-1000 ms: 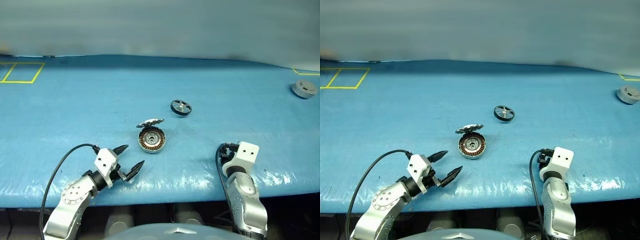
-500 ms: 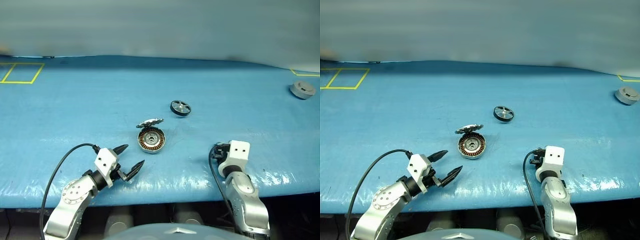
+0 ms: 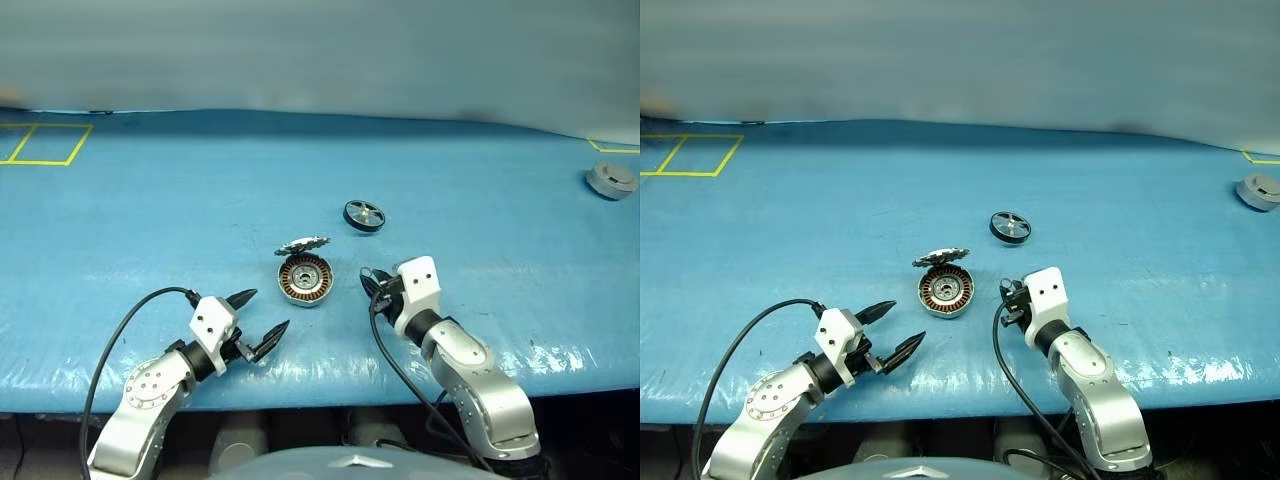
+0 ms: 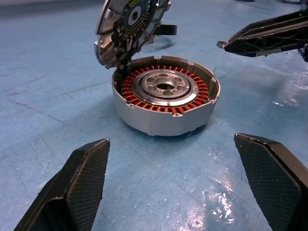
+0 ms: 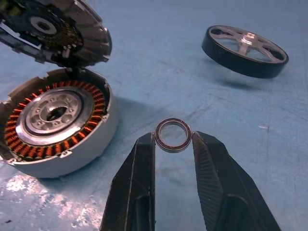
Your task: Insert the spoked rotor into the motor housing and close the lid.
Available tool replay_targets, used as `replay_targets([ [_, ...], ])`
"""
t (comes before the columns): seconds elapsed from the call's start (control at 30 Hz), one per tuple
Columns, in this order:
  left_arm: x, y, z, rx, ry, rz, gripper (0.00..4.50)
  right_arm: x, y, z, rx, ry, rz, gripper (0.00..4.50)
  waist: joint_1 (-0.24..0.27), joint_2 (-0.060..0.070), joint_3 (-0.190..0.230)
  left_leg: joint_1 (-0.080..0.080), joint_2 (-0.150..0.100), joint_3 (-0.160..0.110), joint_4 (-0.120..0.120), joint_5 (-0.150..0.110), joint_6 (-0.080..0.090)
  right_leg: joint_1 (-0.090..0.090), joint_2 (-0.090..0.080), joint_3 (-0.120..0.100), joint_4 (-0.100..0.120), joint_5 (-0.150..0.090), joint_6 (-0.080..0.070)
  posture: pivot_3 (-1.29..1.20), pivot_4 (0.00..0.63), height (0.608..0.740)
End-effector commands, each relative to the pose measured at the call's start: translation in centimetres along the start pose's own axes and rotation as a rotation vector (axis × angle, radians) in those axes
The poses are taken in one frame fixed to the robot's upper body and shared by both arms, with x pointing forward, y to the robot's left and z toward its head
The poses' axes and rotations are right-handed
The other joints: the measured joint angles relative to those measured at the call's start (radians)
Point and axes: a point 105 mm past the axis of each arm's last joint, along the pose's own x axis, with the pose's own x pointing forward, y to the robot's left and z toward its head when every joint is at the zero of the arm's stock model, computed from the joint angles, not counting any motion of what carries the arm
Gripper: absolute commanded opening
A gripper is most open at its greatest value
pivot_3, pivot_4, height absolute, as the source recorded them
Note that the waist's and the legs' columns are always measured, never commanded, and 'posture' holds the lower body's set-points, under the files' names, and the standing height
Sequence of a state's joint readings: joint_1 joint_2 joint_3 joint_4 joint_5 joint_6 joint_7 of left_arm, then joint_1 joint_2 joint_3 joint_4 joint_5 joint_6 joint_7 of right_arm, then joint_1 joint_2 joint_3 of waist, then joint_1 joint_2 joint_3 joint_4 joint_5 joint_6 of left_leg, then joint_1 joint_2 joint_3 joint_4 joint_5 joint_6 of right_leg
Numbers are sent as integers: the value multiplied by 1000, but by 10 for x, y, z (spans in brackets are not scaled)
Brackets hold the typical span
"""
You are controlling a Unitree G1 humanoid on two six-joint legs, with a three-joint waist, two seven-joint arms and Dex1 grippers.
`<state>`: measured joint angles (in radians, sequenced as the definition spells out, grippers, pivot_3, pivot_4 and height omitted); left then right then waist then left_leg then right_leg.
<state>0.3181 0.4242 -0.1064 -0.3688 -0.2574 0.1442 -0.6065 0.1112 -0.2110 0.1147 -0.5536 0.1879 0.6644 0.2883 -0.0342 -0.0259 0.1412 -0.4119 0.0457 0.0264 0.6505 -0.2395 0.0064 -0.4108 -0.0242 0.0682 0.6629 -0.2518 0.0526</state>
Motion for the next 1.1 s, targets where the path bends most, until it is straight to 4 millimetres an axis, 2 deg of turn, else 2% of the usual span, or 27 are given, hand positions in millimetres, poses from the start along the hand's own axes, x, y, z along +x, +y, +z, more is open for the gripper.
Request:
replay_targets([
  [0.03, 0, -3, 11, 20, -42, -1, 4500, -2, 18, 22, -57, -49, 131, 771, 0, 0, 0, 0, 0, 0, 0, 0, 0, 0, 0, 0, 0, 0, 0, 0, 150, 740],
  [0.23, -1, -4, 11, 16, -45, 2, 4500, 2, 42, 28, -89, -35, 263, 771, -1, 0, 0, 0, 0, 0, 0, 0, 0, 0, 0, 0, 0, 0, 0, 0, 150, 740],
  [0.37, -1, -2, 13, 23, -58, 22, 4500, 14, 52, 27, -127, -17, 293, 771, -2, 0, 0, 0, 0, 0, 1, 0, 0, 0, 0, 0, 0, 0, 0, 0, 150, 740],
  [0.7, -2, -2, 12, 38, -54, 34, 4500, 41, 58, 11, -136, 53, 271, 771, -1, -1, 0, -1, 0, 1, 1, 0, 0, 0, 0, 0, 0, 1, 0, 0, 150, 740],
  [1.1, -4, -1, 13, 34, -58, 55, 4500, 50, 66, 4, -146, 62, 294, 771, -2, -1, 0, 0, 0, 1, 1, 0, 0, 0, 0, 0, 1, 1, 1, 0, 150, 740],
])
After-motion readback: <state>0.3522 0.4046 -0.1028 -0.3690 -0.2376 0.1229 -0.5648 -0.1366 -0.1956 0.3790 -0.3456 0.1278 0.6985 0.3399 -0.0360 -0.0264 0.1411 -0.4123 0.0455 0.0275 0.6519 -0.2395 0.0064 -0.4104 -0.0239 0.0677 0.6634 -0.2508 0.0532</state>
